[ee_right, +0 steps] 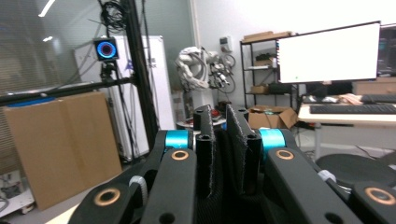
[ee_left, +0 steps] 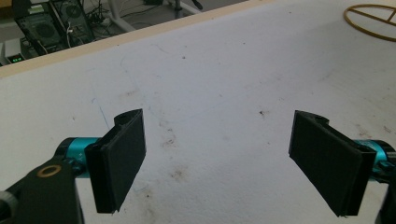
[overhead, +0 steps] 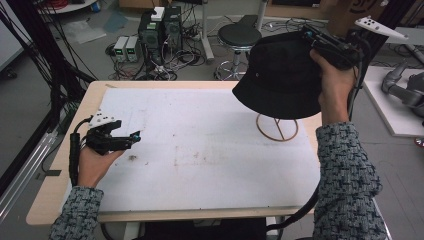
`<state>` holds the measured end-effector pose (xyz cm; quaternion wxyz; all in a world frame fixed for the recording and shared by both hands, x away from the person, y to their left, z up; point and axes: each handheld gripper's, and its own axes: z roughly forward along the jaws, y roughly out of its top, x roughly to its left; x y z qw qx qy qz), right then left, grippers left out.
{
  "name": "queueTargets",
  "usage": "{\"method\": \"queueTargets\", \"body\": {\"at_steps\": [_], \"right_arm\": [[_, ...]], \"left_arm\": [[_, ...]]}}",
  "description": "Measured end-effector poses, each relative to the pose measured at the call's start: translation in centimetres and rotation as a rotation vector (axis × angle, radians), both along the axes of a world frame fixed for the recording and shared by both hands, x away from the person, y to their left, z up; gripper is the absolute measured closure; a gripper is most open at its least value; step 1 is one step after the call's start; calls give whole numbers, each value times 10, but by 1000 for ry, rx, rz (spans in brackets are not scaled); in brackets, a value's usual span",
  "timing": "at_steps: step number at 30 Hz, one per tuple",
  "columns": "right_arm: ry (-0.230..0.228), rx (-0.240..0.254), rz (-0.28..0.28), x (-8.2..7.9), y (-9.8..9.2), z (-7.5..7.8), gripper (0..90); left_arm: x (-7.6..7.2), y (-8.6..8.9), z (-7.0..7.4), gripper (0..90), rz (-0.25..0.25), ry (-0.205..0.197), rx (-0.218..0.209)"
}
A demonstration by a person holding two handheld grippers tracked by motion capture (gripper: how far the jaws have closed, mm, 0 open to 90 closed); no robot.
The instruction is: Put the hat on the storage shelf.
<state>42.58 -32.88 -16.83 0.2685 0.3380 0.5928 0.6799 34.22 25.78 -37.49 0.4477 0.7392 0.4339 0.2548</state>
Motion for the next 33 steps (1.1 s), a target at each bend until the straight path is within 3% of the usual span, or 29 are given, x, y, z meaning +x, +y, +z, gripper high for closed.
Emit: {"method": "queueTargets", "body": {"at_steps": [12,16,20,21,23,33], "right_arm": [[26,-10,-50,9,-22,-10,818],[47,19,-51,15,-28,-23,818],[58,13,-63,19,-33,-32,816],[69,38,-67,22,-37,-40,817],[81,43,-69,23,-38,-43,815],[126,5,-80,30,-38,-51,806]], "left_arm": [[-2,-1,1,192,-6,-7,9],[-3,-1,2,193,-5,-10,12],[-3,-1,2,193,-5,-11,10],[-3,-1,2,193,-5,-11,11],[-3,-1,2,193,-7,-11,10],[-4,-2,2,194,-8,-14,11]]}}
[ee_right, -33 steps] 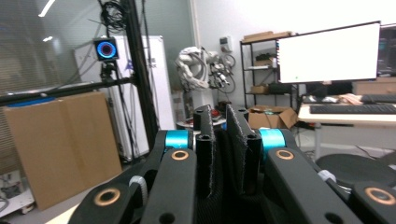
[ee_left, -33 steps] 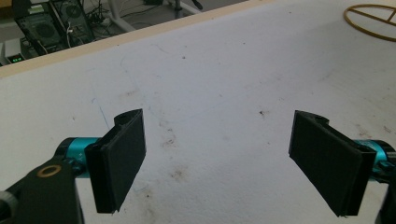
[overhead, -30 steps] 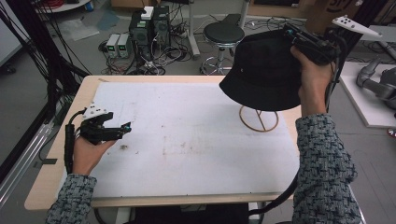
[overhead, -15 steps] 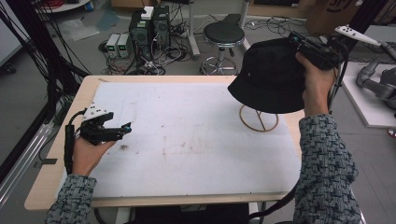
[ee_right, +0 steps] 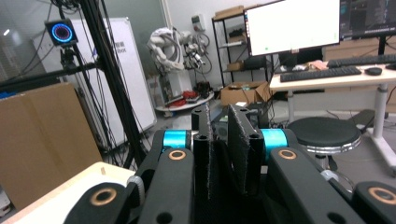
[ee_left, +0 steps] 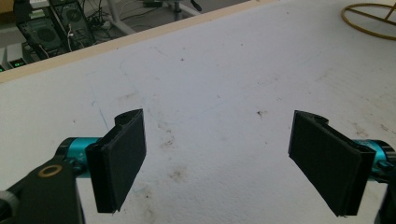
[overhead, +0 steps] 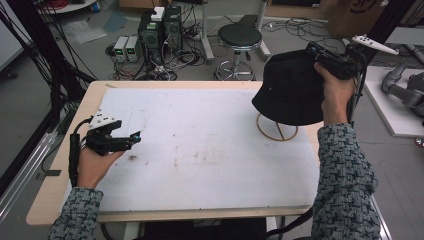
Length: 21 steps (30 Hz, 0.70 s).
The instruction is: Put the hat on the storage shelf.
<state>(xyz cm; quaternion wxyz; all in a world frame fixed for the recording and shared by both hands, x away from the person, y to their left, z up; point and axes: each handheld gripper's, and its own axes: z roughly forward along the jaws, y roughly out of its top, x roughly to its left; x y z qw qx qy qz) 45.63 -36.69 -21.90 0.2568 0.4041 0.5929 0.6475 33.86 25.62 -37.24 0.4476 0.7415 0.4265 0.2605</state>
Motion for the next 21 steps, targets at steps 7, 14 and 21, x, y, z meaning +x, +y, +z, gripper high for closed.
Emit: {"method": "queueTargets", "body": {"at_steps": [7,14,21], "right_arm": [[17,-8,-3,2,1,-2,807],[24,1,-23,2,-5,-10,812],[34,20,-30,1,-13,-23,815]], "left_arm": [[0,0,0,194,-2,0,3],[0,0,1,194,0,-3,3],[0,-1,0,194,-2,-2,7]]}}
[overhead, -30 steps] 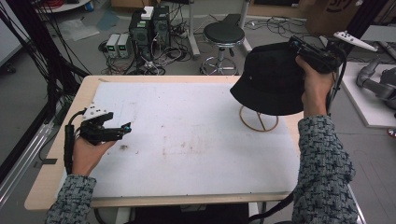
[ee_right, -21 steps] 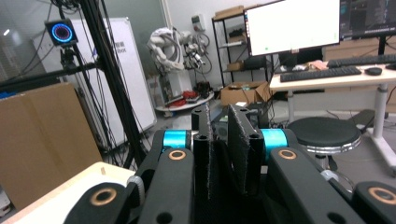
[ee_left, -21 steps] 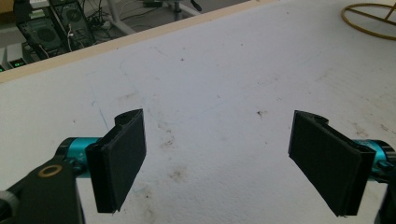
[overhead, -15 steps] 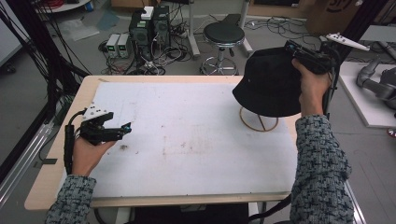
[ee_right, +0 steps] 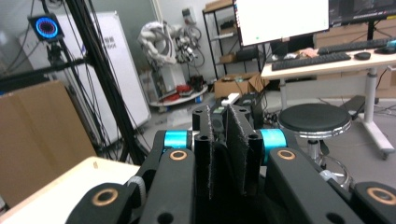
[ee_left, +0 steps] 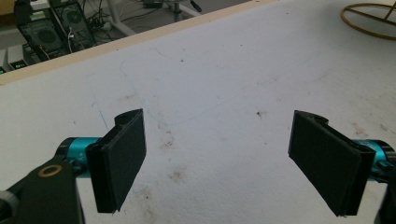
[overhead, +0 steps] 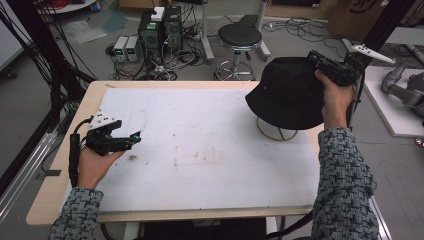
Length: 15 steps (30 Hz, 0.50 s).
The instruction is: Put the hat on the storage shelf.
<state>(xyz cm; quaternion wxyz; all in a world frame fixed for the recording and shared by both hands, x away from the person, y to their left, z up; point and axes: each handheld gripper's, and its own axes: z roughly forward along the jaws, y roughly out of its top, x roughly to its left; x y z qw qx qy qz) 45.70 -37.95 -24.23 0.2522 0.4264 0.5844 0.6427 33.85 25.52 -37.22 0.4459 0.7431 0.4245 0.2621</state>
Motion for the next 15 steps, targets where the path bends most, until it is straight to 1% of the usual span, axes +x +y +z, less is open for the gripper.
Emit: {"method": "queueTargets", "body": {"at_steps": [1,3,6,15], "right_arm": [[8,9,1,0,-1,-2,815],[14,5,-3,-1,-2,-3,815],[19,14,-8,-2,-6,-8,820],[25,-1,-15,-7,-13,-16,824]], "left_arm": [[0,0,0,194,0,3,0],[0,-1,0,194,-2,3,3],[0,-1,0,194,-2,2,3],[0,-2,0,195,-4,2,6]]}}
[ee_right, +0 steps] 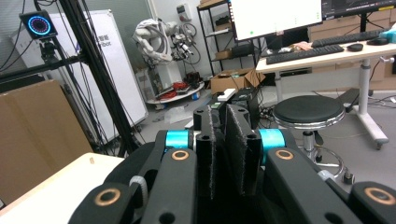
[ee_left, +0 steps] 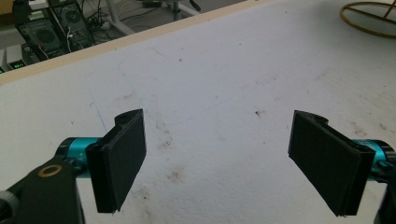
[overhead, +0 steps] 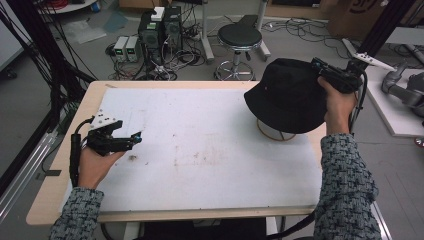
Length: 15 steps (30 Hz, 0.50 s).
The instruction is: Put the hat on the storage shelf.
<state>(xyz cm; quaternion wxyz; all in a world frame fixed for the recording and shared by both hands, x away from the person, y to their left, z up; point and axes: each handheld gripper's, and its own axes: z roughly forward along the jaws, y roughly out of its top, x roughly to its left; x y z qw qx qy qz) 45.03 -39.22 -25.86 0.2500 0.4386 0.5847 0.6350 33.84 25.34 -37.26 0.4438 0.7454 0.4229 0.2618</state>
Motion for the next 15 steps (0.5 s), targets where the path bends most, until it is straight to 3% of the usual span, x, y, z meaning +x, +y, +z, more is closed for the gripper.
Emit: {"method": "queueTargets", "body": {"at_steps": [15], "right_arm": [[25,-9,-4,-1,-4,-13,813]], "left_arm": [[1,-2,-1,195,-5,6,1]]}}
